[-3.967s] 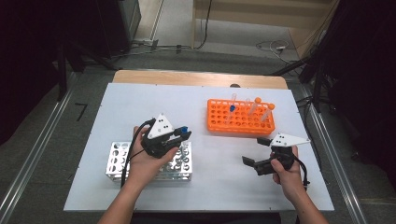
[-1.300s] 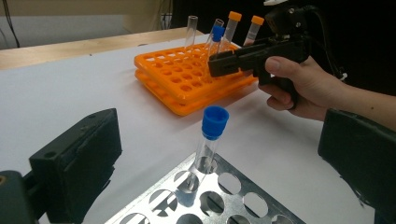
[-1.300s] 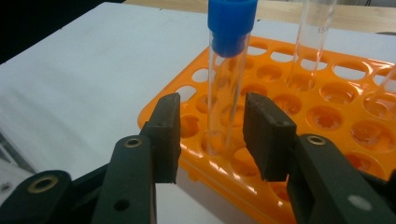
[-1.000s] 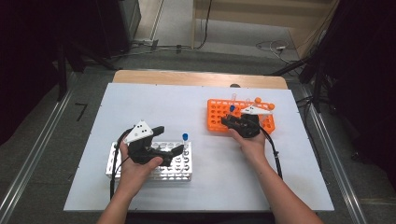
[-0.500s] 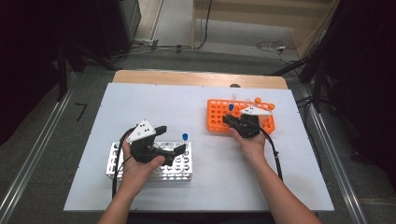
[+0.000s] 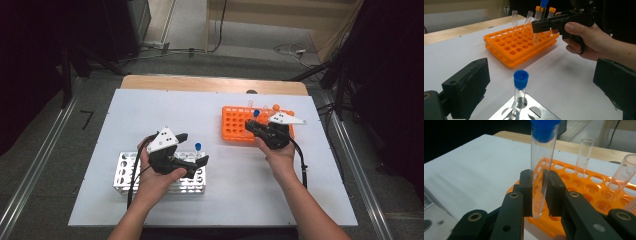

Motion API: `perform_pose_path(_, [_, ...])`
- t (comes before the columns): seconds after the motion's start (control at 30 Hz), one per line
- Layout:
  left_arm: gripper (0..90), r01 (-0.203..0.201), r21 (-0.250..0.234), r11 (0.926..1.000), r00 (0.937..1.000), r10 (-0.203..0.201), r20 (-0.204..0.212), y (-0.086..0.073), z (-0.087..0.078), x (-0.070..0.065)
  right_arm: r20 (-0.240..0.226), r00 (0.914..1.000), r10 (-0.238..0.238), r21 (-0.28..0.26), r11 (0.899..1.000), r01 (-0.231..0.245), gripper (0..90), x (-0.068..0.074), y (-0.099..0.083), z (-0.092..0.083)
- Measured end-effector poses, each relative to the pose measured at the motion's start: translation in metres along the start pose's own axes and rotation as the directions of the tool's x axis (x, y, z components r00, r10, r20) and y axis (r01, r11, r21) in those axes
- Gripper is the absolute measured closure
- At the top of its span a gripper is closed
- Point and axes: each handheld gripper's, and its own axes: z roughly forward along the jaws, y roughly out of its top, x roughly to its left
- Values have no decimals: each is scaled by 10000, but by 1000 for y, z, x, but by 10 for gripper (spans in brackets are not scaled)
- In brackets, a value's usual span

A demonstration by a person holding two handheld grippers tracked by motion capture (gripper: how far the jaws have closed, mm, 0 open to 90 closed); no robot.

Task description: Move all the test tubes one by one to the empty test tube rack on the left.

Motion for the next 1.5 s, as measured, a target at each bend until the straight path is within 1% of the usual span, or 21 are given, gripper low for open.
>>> perform_pose_path(0.07, [8, -22, -10, 10000, 10000, 22, 72, 1, 1, -1, -164, 9997, -175, -8, 9998, 175, 752, 5, 1, -7])
perform_pose_path(0.27, [18, -98, -74, 9999, 9997, 99, 203, 5, 3, -6, -661, 9971, -371, 133, 9992, 380, 751, 19, -2, -28])
perform_pose_path(0.43, [34, -170, -21, 9999, 9992, 171, 364, 6, 6, -11, -1124, 9920, -577, 271, 9978, 611, 752, 32, -10, -44])
perform_pose_path(0.47, [34, -170, -21, 9999, 9992, 171, 364, 6, 6, -11, -1124, 9920, -577, 271, 9978, 611, 752, 32, -10, -44])
perform_pose_path(0.5, [34, -180, -23, 9998, 9991, 180, 383, 6, 7, -12, -1281, 9898, -625, 301, 9973, 669, 752, 37, -13, -50])
perform_pose_path(0.67, [38, -191, -25, 9998, 9990, 192, 408, 8, 7, -15, -1487, 9851, -868, 422, 9947, 940, 751, 50, -20, -63])
perform_pose_path(0.7, [38, -238, -37, 9997, 9987, 239, 440, 8, 6, -17, -1565, 9841, -844, 472, 9946, 928, 752, 52, -23, -66])
perform_pose_path(0.87, [59, -316, 28, 9995, 9975, 314, 638, 8, 7, -23, -1944, 9769, -887, 721, 9919, 1044, 752, 63, -34, -75])
perform_pose_path(0.9, [66, -372, 76, 9993, 9956, 364, 866, 8, 9, -27, -2009, 9752, -925, 721, 9914, 1089, 751, 65, -35, -77])
perform_pose_path(0.93, [83, -372, 76, 9993, 9956, 364, 866, 8, 9, -27, -2080, 9733, -968, 737, 9907, 1142, 751, 68, -35, -78])
perform_pose_path(0.97, [103, -374, 80, 9993, 9944, 365, 996, 8, 11, -29, -2131, 9716, -1031, 748, 9898, 1215, 751, 70, -36, -78])
perform_pose_path(1.0, [119, -426, 98, 9990, 9912, 410, 1261, 8, 14, -34, -2198, 9696, -1076, 742, 9892, 1265, 752, 72, -35, -78])
perform_pose_path(1.07, [160, -425, 111, 9990, 9886, 405, 1448, 7, 17, -39, -2357, 9654, -1113, 796, 9879, 1333, 752, 76, -36, -75])
perform_pose_path(1.1, [182, -425, 111, 9990, 9886, 405, 1448, 7, 17, -39, -2357, 9654, -1113, 796, 9879, 1333, 752, 76, -36, -75])
perform_pose_path(1.13, [209, -498, 240, 9985, 9877, 457, 1499, 7, 21, -44, -2505, 9605, -1213, 903, 9849, 1479, 752, 80, -37, -72])
perform_pose_path(1.17, [253, -498, 240, 9985, 9877, 457, 1499, 7, 21, -44, -2577, 9584, -1224, 950, 9839, 1512, 752, 82, -38, -71])
perform_pose_path(1.2, [303, -521, 466, 9976, 9888, 450, 1424, 7, 26, -49, -2635, 9566, -1243, 979, 9831, 1548, 751, 84, -39, -70])
perform_pose_path(1.27, [352, -538, 572, 9969, 9874, 446, 1517, 7, 30, -53, -2709, 9529, -1363, 1027, 9802, 1694, 751, 88, -39, -68])
perform_pose_path(1.37, [399, -576, 597, 9966, 9836, 464, 1740, 6, 33, -58, -2869, 9470, -1445, 1074, 9775, 1817, 751, 93, -40, -66])
perform_pose_path(1.43, [435, -537, 599, 9968, 9789, 406, 2003, 6, 35, -60, -2942, 9431, -1550, 1080, 9751, 1939, 751, 96, -40, -64])
perform_pose_path(1.5, [475, -522, 623, 9967, 9762, 378, 2134, 6, 37, -62, -3022, 9400, -1587, 1111, 9735, 2001, 751, 98, -41, -63])
